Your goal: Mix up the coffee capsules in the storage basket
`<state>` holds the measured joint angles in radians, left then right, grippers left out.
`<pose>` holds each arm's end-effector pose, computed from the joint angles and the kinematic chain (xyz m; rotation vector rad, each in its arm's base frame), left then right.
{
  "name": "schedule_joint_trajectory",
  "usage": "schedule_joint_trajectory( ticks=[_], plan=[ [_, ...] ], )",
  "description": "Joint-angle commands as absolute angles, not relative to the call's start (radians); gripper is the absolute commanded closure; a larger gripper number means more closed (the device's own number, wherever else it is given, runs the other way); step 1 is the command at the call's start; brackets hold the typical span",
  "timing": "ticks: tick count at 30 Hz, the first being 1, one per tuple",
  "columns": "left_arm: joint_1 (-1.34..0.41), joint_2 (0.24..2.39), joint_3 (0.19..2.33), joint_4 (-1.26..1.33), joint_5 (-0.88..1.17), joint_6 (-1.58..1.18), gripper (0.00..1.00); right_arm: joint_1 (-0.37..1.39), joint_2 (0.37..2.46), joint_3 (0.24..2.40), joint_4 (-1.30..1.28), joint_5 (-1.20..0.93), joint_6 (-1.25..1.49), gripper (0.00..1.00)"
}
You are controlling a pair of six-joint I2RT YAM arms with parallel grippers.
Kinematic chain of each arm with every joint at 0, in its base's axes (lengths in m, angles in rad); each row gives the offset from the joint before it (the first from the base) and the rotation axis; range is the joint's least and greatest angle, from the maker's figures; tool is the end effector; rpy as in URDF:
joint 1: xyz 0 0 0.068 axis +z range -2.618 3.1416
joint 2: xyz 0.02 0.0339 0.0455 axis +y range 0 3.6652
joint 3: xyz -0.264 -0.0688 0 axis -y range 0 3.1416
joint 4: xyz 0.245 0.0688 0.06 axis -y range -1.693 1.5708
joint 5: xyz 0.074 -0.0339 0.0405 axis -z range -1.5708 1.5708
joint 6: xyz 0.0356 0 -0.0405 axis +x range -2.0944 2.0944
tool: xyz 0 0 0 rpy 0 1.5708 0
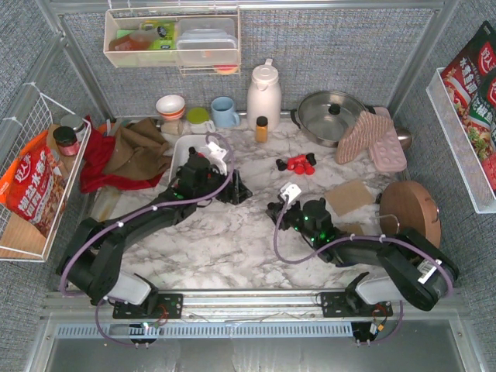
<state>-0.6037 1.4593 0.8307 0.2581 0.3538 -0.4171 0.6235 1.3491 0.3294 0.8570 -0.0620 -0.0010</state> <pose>0.2599 -0.1942 0.2414 0.4389 2.0095 -1.0011 0.2012 0.1474 0.1760 -0.5848 1.6606 0.5097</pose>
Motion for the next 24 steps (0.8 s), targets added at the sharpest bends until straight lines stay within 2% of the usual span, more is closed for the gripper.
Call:
schedule_joint_trajectory(
  ticks=[1,10,24],
  plan=[
    [-0.655,1.475,0.829,0.328,0.454,-0.372,0.26,0.645,1.361,0.289,1.066,-0.141,-0.152,0.62],
    [-0.765,1.511,0.885,0.276,0.318,-0.344,0.28,0.671,1.404,0.247,1.178,-0.201,-0.257,0.62],
    [-0.835,1.652,0.977,0.153,0.359,-0.288,0.37,0.674,1.38,0.25,1.15,-0.196,-0.279,0.63]
  ],
)
